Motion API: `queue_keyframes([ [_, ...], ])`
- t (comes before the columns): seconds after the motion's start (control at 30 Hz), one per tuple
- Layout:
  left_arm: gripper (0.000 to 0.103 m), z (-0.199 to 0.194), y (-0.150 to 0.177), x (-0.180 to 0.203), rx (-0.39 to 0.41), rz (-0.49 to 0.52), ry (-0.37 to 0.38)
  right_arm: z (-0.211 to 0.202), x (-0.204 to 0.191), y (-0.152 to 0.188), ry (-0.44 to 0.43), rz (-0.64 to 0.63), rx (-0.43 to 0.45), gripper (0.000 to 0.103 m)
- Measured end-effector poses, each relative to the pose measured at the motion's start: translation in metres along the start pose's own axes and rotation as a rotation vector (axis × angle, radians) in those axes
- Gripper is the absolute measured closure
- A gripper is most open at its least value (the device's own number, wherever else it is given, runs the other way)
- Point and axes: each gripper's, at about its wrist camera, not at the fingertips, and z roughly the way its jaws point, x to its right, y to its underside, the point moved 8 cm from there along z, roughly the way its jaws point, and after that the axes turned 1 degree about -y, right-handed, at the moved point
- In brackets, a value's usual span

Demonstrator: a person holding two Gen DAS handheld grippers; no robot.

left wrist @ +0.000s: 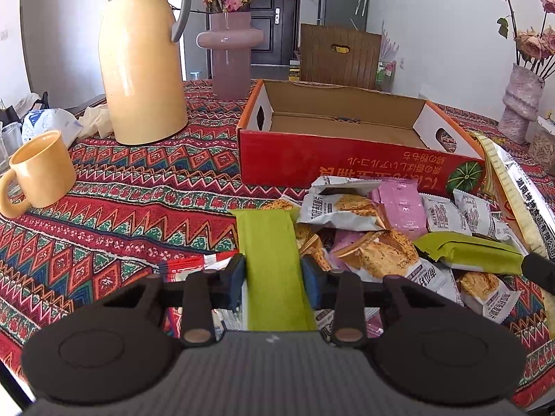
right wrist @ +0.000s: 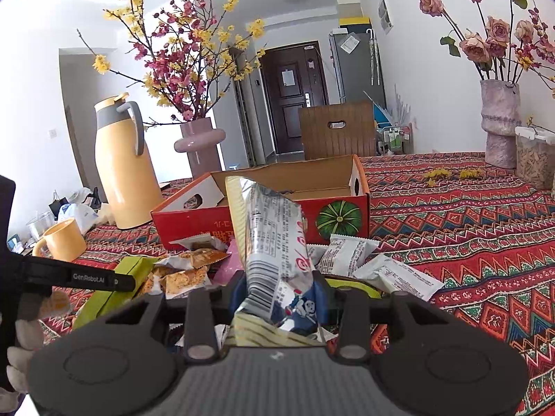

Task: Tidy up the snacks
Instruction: 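Grasp the green bar with the left tool while the right tool grasps a white packet, then carry both packets over the box and open both tools to drop them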

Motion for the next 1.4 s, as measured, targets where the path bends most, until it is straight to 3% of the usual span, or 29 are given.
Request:
queue_keyframes([
  [0.3, 0.068, -0.009, -0.007, -0.001, 0.046, 0.003, 0.017, -0.001, -0.001, 0.000, 0.005, -0.003, 0.004, 0.065],
  [0.63, 0.068, -0.023, -0.040, 0.003, 0.131, 0.001, 0.035, 0.008, -0.001, -0.013, 0.026, -0.014, 0.027, 0.065],
  [1.07, 0.068, -0.021, -0.104, 0.024, 0.226, 0.016, 0.052, 0.041, 0.007, -0.058, 0.065, -0.029, 0.087, 0.065],
  [1.4, 0.068, 0.009, -0.147, 0.037, 0.249, -0.011, 0.030, 0.089, 0.019, -0.101, 0.104, -0.019, 0.091, 0.065],
])
